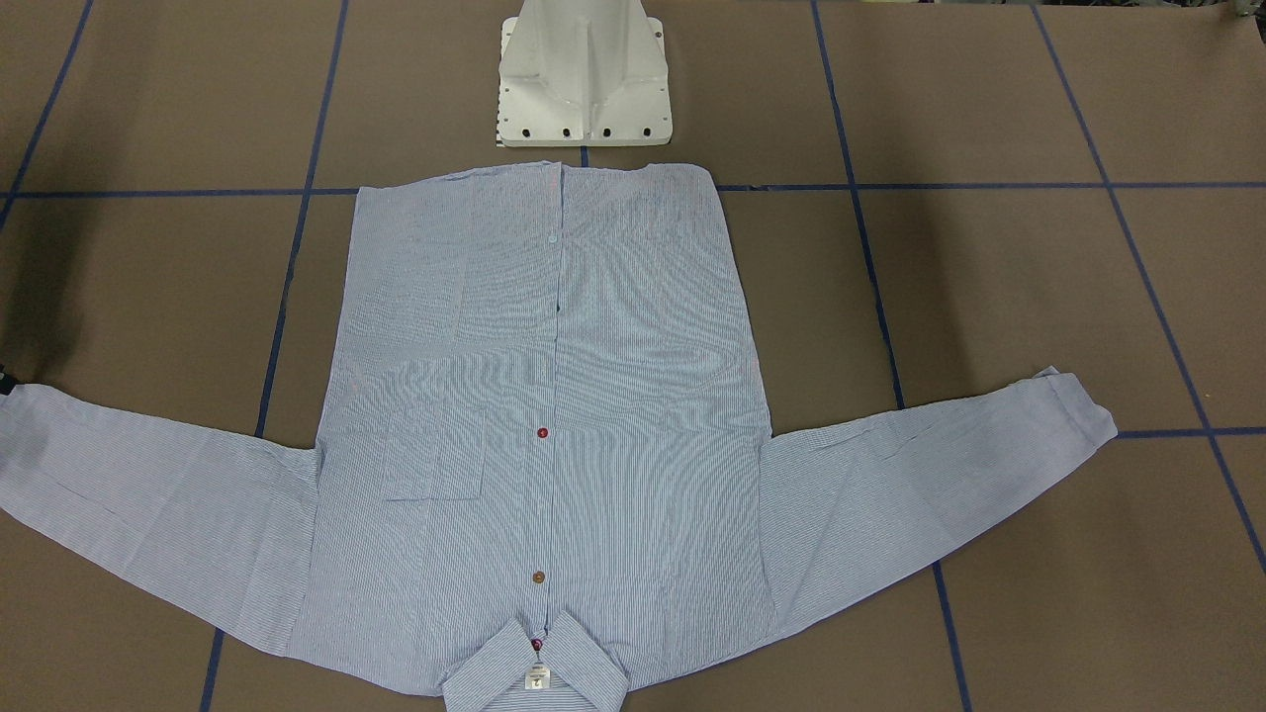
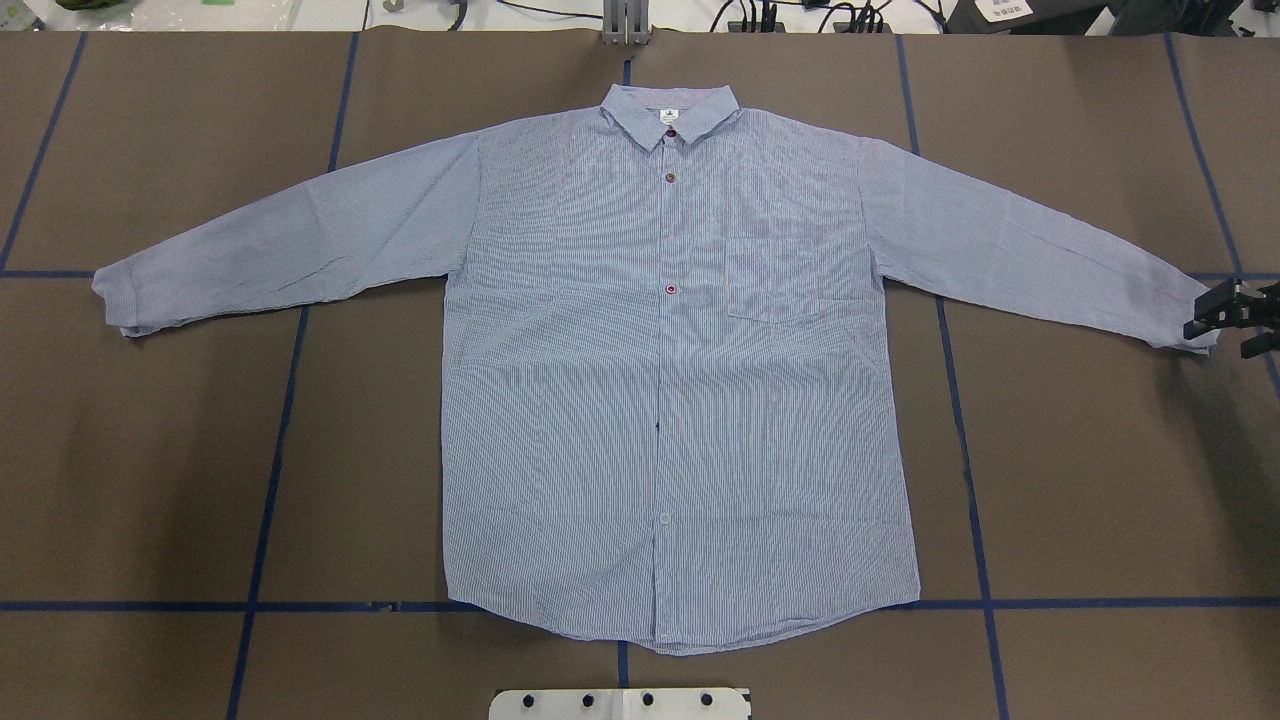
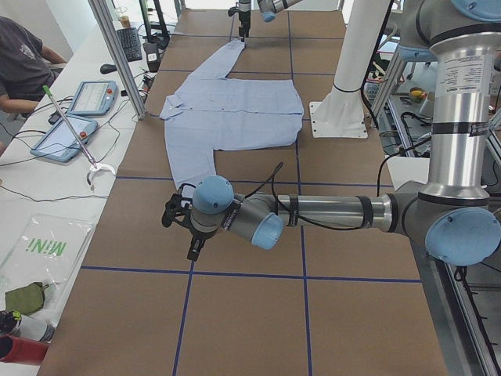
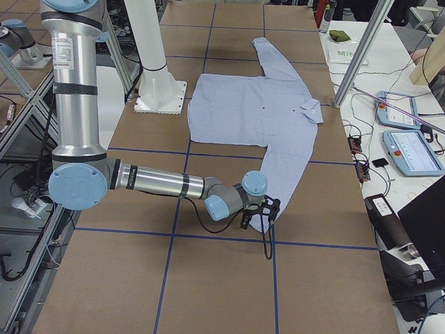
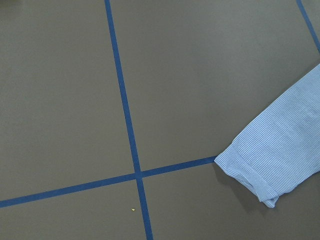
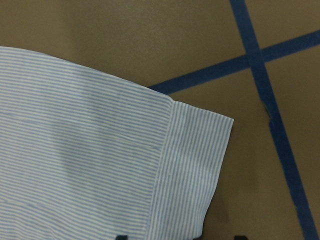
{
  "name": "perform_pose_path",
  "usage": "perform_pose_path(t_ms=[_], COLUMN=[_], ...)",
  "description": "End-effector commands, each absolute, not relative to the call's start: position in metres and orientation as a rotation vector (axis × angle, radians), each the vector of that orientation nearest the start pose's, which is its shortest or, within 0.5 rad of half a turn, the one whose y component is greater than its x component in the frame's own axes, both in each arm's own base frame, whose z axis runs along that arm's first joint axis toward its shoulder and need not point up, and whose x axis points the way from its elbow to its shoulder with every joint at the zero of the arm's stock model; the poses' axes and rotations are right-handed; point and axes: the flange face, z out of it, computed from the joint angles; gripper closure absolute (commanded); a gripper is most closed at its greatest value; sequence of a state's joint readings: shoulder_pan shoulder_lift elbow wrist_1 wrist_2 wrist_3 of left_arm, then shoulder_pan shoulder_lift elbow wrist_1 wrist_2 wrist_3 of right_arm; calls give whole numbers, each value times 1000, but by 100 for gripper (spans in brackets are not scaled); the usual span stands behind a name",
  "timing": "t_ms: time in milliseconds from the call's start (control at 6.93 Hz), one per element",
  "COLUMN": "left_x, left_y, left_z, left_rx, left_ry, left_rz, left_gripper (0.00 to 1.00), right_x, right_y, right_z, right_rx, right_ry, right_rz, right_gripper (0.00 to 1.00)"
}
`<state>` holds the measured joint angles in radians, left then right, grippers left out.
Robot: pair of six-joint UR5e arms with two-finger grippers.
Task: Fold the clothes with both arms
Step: 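Lower the right gripper onto the cuff of the sleeve beside it and grasp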
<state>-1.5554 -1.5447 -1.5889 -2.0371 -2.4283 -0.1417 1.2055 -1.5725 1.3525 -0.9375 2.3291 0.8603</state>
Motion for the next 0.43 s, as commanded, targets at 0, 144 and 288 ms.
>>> perform_pose_path(t_ms=[0, 144, 288], left_x=[-50, -50, -50], left_y=[-500, -500, -500], left_z=[603, 602, 599], left_rx=[365, 367, 371], left_ry=[872, 872, 870], left_rz=[82, 82, 84], left_gripper=[0, 0, 0], right_x=[-124, -128, -129], right_y=[-497, -501, -502], right_z=[698, 694, 693], right_rx=[-98, -93, -96], right_ry=[-827, -829, -830], right_rz=[305, 298, 305], right_gripper=[34, 34, 34])
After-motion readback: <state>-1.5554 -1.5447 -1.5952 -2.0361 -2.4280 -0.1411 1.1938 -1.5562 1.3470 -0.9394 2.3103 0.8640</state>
